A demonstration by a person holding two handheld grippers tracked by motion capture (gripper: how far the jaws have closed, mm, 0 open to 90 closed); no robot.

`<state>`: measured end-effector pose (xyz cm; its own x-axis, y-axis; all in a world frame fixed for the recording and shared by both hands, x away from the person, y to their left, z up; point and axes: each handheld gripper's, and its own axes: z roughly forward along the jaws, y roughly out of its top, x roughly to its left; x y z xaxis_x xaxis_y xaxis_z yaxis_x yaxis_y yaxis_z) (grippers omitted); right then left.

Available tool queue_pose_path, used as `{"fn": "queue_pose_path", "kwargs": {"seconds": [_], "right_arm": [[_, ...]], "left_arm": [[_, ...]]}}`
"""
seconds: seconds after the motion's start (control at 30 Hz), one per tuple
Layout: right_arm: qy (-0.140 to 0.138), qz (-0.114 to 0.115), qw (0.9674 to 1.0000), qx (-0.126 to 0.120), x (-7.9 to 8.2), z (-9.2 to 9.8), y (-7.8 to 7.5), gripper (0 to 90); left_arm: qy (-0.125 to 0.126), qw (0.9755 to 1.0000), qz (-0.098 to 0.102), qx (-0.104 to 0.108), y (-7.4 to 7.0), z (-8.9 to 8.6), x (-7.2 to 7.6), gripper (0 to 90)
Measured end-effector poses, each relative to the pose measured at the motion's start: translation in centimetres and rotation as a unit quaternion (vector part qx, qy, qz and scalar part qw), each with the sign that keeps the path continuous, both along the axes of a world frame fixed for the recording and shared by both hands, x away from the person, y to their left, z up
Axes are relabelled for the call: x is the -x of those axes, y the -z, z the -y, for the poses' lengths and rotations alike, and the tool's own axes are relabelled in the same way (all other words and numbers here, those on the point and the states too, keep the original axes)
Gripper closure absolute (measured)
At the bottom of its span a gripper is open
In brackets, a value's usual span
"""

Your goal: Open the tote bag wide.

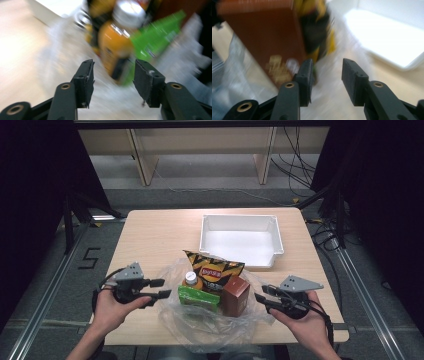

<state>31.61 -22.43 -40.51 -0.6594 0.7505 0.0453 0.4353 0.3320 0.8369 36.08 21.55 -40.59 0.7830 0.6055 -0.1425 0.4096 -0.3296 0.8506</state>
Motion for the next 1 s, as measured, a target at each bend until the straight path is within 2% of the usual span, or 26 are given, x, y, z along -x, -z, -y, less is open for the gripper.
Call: {"fn": "queue_pose_path", "kwargs": {"seconds": [0.03, 0.07, 0.1, 0.13, 0.17, 0.2, 0.23, 0.27, 0.3, 0.33, 0.37, 0.4, 0.43, 0.47, 0.5, 0.53, 0.57, 0.6, 0.7, 0.77, 0.8, 0.87, 0.9, 0.97, 1.0], "right_arm": [[0.006, 0.023, 0.9997, 0.001, -0.7, 0.1, -0.8, 59.7], [0.006, 0.023, 0.9997, 0.001, -0.7, 0.1, -0.8, 59.7], [0.019, 0.022, 0.9996, -0.002, -0.8, 0.0, -1.1, 57.9], [0.021, 0.027, 0.9994, 0.006, -1.9, 0.0, -1.0, 54.0], [0.021, 0.027, 0.9994, 0.006, -1.9, 0.0, -1.0, 54.0], [0.012, 0.03, 0.9993, 0.018, -2.7, 0.1, -0.8, 53.8], [0.014, 0.009, 0.9997, 0.017, -3.1, 0.0, -0.4, 54.8], [0.009, -0.012, 0.9994, 0.03, -3.7, -0.1, 0.8, 65.6], [0.009, -0.012, 0.9994, 0.03, -3.7, -0.1, 0.8, 65.6], [0.006, -0.033, 0.9987, 0.037, -4.3, -0.1, 2.0, 77.8], [0.005, -0.046, 0.9981, 0.041, -4.5, -0.1, 2.6, 83.0], [0.005, -0.046, 0.9981, 0.041, -4.5, -0.1, 2.6, 83.0], [0.003, -0.065, 0.9966, 0.05, -4.8, -0.1, 3.5, 88.2], [0.003, -0.065, 0.9966, 0.05, -4.8, -0.1, 3.5, 88.2], [0.014, -0.087, 0.9949, 0.048, -4.6, -0.3, 3.8, 89.3], [0.008, -0.078, 0.995, 0.061, -5.0, -0.1, 4.3, 89.7], [0.007, -0.082, 0.9943, 0.067, -5.1, 0.1, 4.6, 89.9], [0.015, -0.099, 0.9929, 0.065, -5.1, 0.1, 5.0, 90.0], [0.02, -0.097, 0.9931, 0.062, -5.1, 0.2, 5.5, 90.0], [0.021, -0.102, 0.9923, 0.066, -5.1, 0.3, 5.7, 90.0], [0.027, -0.11, 0.9916, 0.062, -5.1, 0.3, 5.7, 90.0], [0.027, -0.109, 0.9917, 0.062, -5.2, 0.2, 5.8, 90.0], [0.025, -0.101, 0.9923, 0.067, -5.3, 0.3, 6.0, 90.0], [0.028, -0.114, 0.9909, 0.066, -5.3, 0.2, 6.0, 89.8], [0.023, -0.106, 0.9916, 0.07, -5.4, 0.3, 6.2, 89.4]], "left_arm": [[-0.02, 0.9998, 0.007, 0.001, -0.2, -0.2, -0.7, 49.1], [-0.035, 0.9993, 0.013, -0.004, -0.2, -0.2, -1.4, 49.1], [-0.046, 0.9987, 0.017, -0.016, -0.1, -0.3, -2.2, 47.6], [-0.053, 0.998, 0.016, -0.03, 0.2, -0.3, -3.0, 44.1], [-0.056, 0.9979, 0.009, -0.032, 0.7, -0.3, -3.9, 44.1], [-0.052, 0.9981, -0.007, -0.033, 1.2, -0.2, -4.7, 42.9], [-0.047, 0.998, -0.033, -0.027, 1.9, -0.1, -5.3, 42.1], [-0.033, 0.9983, -0.045, -0.014, 2.6, 0.0, -5.9, 47.5], [-0.027, 0.9974, -0.065, -0.011, 3.2, 0.1, -6.2, 47.5], [-0.008, 0.9963, -0.081, -0.027, 4.1, 0.6, -6.7, 59.9], [-0.004, 0.9958, -0.083, -0.037, 4.4, 0.7, -6.8, 66.0], [-0.004, 0.9958, -0.083, -0.037, 4.4, 0.7, -6.8, 69.9], [-0.006, 0.995, -0.092, -0.04, 4.9, 1.1, -6.8, 73.9], [0.0, 0.9943, -0.097, -0.046, 5.2, 1.2, -6.9, 73.9], [0.004, 0.9937, -0.099, -0.051, 5.5, 1.4, -6.9, 76.8], [0.009, 0.9933, -0.098, -0.06, 5.7, 1.5, -6.9, 79.7], [0.012, 0.9928, -0.097, -0.069, 5.9, 1.6, -6.9, 81.5], [0.015, 0.9922, -0.1, -0.073, 6.1, 1.7, -6.9, 84.2], [0.016, 0.9903, -0.098, -0.097, 6.7, 1.8, -6.8, 86.3], [0.02, 0.9881, -0.099, -0.116, 7.0, 1.7, -6.9, 87.9], [0.009, 0.9893, -0.103, -0.104, 7.2, 1.8, -6.8, 88.2], [0.005, 0.9883, -0.1, -0.115, 7.3, 1.6, -6.9, 88.3], [0.015, 0.9872, -0.1, -0.123, 7.3, 1.5, -7.0, 88.2], [0.008, 0.988, -0.1, -0.117, 7.4, 1.5, -6.9, 87.9], [0.006, 0.9881, -0.099, -0.118, 7.5, 1.5, -6.9, 87.3]]}}
